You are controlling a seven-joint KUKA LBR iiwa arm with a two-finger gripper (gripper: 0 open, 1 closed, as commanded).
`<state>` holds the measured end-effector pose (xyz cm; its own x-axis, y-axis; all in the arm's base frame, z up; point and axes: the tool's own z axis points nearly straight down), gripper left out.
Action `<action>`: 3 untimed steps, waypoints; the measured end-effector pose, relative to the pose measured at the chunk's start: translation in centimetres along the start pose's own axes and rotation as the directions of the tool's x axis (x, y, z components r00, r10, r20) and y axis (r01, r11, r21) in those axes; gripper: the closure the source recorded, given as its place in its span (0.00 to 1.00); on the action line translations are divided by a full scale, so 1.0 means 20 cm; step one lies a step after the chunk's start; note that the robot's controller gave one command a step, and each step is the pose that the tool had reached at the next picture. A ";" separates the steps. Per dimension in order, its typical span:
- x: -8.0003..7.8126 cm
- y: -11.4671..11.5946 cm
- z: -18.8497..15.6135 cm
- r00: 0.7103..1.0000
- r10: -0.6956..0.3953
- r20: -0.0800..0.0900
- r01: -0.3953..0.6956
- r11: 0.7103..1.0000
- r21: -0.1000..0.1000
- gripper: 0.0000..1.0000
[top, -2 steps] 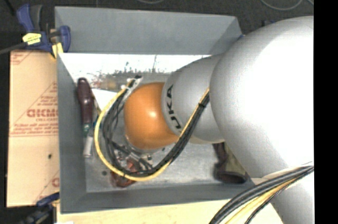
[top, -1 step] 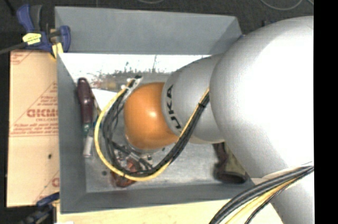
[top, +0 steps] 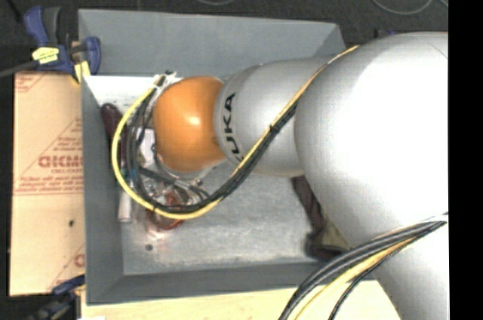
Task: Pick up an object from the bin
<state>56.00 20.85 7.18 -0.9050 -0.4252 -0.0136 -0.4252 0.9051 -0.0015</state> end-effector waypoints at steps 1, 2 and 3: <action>0.00 0.00 0.01 1.000 0.003 -0.003 -0.003 1.000 -0.001 0.00; 0.00 0.00 0.01 1.000 0.004 -0.003 -0.004 1.000 -0.001 0.00; 0.09 -0.12 -0.05 0.999 -0.042 -0.003 0.042 0.999 -0.002 0.00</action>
Offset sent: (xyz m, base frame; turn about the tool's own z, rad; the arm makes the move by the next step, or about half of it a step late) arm 0.0000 0.0000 0.0000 0.0000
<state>55.36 17.85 8.22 -0.8863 -0.4629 -0.0109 -0.4629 0.8864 0.0000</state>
